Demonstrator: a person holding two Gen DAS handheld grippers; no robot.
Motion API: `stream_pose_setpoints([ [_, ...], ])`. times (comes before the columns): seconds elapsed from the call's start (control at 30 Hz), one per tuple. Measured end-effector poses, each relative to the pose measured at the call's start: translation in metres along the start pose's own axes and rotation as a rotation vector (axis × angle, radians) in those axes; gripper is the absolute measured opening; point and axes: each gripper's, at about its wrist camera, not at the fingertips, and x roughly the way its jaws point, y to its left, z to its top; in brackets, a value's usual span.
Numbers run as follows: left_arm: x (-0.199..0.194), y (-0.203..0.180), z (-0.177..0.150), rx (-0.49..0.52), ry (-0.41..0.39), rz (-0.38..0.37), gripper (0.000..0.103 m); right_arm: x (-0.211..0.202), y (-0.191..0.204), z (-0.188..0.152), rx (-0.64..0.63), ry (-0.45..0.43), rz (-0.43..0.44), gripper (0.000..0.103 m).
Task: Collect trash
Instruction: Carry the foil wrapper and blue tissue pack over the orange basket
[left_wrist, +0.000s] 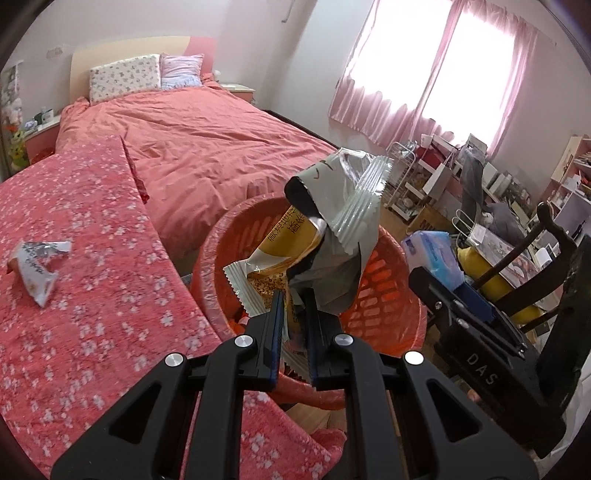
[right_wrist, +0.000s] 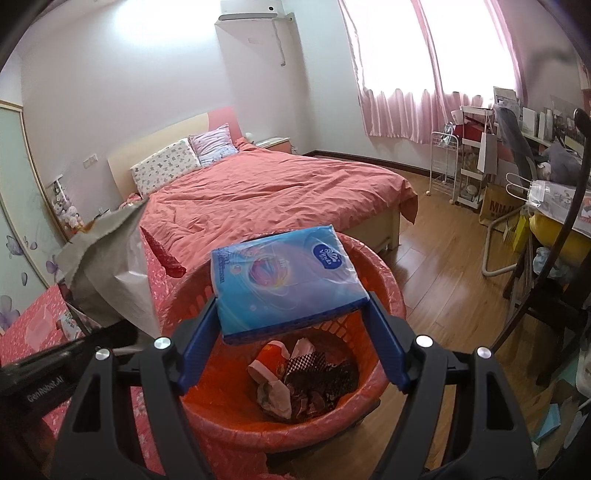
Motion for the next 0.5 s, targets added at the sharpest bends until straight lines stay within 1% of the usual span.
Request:
stream_pose_setpoints([
  [0.13,0.008,-0.001,0.001,0.001,0.019,0.0,0.012,0.007,-0.001,0.003,0.009,0.005,0.008,0.074],
  [0.23,0.015,-0.001,0.002,0.001,0.035,0.003,0.014,0.013,-0.001,0.004,0.014,0.01,0.013,0.074],
  [0.33,0.019,0.003,0.002,-0.006,0.05,0.01,0.024,0.019,-0.005,0.006,0.026,0.017,0.021,0.074],
  [0.4,0.021,0.006,0.001,-0.01,0.057,0.014,0.025,0.023,-0.007,0.006,0.035,0.027,0.034,0.075],
  [0.5,0.023,0.009,-0.001,-0.013,0.068,0.03,0.035,0.029,-0.008,0.005,0.041,0.044,0.047,0.075],
])
